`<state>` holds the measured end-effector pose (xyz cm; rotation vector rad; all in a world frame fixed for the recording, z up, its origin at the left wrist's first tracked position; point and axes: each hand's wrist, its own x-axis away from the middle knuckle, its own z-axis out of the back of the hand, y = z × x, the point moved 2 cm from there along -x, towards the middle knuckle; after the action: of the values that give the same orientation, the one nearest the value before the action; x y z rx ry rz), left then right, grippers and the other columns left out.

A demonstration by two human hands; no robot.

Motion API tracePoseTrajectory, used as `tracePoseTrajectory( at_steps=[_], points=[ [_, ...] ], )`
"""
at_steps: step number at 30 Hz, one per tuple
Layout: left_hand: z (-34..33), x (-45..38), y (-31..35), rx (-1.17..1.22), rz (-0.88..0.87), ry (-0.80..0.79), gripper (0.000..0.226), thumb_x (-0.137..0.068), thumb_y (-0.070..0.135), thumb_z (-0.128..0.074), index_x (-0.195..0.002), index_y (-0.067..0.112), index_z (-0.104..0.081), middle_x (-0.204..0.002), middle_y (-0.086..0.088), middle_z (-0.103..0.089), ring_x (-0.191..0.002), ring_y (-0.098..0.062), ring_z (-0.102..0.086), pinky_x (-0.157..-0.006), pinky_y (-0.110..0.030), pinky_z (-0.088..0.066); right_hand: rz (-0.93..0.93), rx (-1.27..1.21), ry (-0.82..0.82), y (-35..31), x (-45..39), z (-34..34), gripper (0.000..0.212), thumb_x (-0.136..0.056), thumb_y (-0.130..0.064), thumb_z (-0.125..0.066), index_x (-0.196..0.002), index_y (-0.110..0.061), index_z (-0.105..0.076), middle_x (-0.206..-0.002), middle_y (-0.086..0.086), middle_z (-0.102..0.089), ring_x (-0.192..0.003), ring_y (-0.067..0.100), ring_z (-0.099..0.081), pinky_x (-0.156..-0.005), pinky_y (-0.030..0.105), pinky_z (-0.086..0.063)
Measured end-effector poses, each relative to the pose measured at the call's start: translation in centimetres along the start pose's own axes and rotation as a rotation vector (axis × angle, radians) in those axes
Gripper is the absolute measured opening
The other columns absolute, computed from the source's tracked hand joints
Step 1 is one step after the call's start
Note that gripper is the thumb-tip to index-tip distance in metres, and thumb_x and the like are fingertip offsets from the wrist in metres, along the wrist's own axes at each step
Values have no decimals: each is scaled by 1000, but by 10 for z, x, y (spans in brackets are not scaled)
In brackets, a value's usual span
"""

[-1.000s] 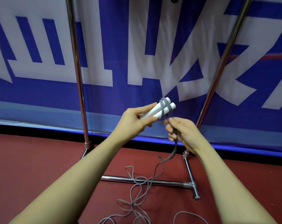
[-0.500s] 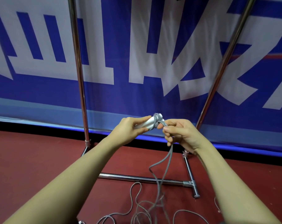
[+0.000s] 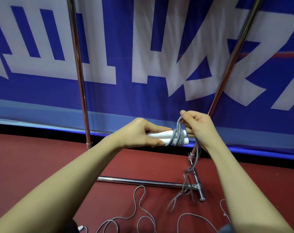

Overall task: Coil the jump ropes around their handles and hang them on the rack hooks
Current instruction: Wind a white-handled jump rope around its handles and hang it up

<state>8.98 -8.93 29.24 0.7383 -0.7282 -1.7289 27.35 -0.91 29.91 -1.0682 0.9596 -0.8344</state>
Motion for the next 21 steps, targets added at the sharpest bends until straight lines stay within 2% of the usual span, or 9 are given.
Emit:
tracePoseTrajectory(
  at_steps=[2, 5, 8, 10, 11, 13, 16, 18, 21],
  points=[
    [-1, 1, 8, 57, -29, -4, 43, -83, 20, -75, -114, 49, -65, -87, -9, -73, -58, -7, -47, -59, -23, -39, 22, 21, 22, -2, 2, 1, 38, -95, -24, -58, -57, -19, -61, -53, 0, -38, -45, 10, -30, -43, 19, -28],
    [1, 2, 20, 145, -70, 41, 44, -83, 16, -75, -108, 52, -67, -77, -14, -69, -56, -14, -41, -52, -26, -35, 48, -13, 46, -7, 3, 2, 30, -94, -22, -60, -64, -17, -63, -53, -5, -53, -48, 6, -47, -49, 17, -41],
    [5, 1, 31, 216, -111, 132, 45, -84, 8, -72, -112, 42, -68, -68, -6, -67, -51, -12, -46, -48, -22, -36, -56, -143, 62, -9, 1, -2, 39, -94, -19, -55, -56, -22, -61, -47, -7, -47, -43, 7, -39, -42, 18, -32],
    [3, 0, 35, 269, -120, 186, 43, -84, 3, -70, -114, 33, -69, -70, 1, -69, -54, -8, -58, -48, -19, -39, -155, -178, 114, -6, -2, -4, 30, -94, -9, -49, -65, -14, -56, -45, -6, -38, -41, 7, -29, -39, 17, -25],
    [2, -1, 36, 294, -116, 201, 43, -85, 1, -69, -115, 31, -68, -72, 3, -70, -54, -6, -59, -47, -17, -39, -143, -144, 101, -5, -2, -6, 27, -93, -4, -44, -69, -10, -54, -45, -7, -37, -42, 8, -27, -40, 18, -25],
    [1, -4, 33, 354, -98, 233, 43, -86, -1, -67, -116, 29, -67, -71, 2, -68, -46, -4, -52, -45, -14, -36, -75, -130, 33, 2, -2, -10, 28, -96, -1, -40, -72, -8, -51, -45, -9, -38, -45, 9, -25, -44, 23, -23],
    [6, -10, 21, 416, -52, 341, 39, -87, 8, -69, -117, 34, -67, -69, -6, -64, -47, -14, -35, -44, -20, -31, -62, -203, -111, 12, -1, -12, 30, -102, -10, -40, -79, -7, -59, -52, -4, -42, -46, 11, -27, -46, 25, -27],
    [9, -14, 11, 381, -9, 397, 40, -87, 13, -70, -119, 37, -66, -67, -6, -64, -49, -15, -32, -46, -22, -30, -46, -163, -201, 14, 0, -14, 30, -102, -13, -41, -87, -7, -66, -56, -2, -45, -46, 12, -30, -47, 24, -36],
    [9, -15, 0, 307, 12, 409, 40, -88, 19, -70, -118, 44, -63, -67, -3, -64, -50, -13, -31, -48, -24, -32, -56, -109, -291, 14, 2, -16, 23, -100, -11, -45, -100, -2, -66, -59, 0, -49, -46, 12, -35, -49, 25, -42]
  ],
)
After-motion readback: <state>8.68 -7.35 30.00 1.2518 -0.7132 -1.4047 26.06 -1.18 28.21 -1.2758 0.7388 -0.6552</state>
